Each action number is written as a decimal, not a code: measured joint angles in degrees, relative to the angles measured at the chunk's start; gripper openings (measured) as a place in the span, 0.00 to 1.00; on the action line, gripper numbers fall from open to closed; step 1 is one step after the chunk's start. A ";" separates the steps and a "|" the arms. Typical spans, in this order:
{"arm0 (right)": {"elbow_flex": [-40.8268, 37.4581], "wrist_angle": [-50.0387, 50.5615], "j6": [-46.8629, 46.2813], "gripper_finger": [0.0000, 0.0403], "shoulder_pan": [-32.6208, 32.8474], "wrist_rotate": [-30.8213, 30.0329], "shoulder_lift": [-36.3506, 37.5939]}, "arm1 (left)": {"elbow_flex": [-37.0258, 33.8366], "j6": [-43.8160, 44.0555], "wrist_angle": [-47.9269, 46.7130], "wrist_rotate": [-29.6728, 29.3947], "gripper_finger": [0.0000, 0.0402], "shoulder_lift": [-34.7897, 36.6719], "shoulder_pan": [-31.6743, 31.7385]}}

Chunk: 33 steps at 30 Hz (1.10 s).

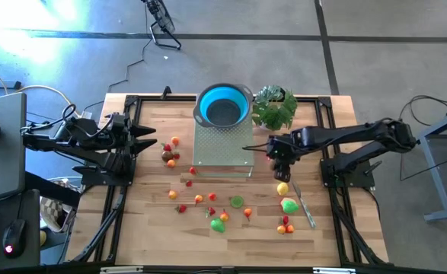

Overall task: Pick & Place Fruit
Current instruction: Put the brown kiwi in the blue bowl on the shelf

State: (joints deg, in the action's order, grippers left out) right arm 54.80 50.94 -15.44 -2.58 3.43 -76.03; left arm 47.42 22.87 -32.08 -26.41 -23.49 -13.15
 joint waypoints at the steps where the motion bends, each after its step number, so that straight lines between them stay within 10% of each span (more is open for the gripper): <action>1: 1.18 0.15 0.00 0.50 0.06 0.16 0.00 | 0.00 -0.01 0.00 -0.01 0.51 0.00 0.00; 18: 22.26 8.28 -4.36 0.50 5.39 8.61 0.02 | 0.00 0.00 -0.02 0.00 0.51 0.00 0.01; 33: 25.51 -26.07 -1.33 0.51 3.08 -7.59 -0.21 | 0.00 0.18 0.47 -0.01 0.51 -0.01 -0.02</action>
State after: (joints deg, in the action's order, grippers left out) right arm 80.31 24.87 -16.77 0.49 -4.15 -76.24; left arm 47.42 23.05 -31.60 -26.41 -23.49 -13.17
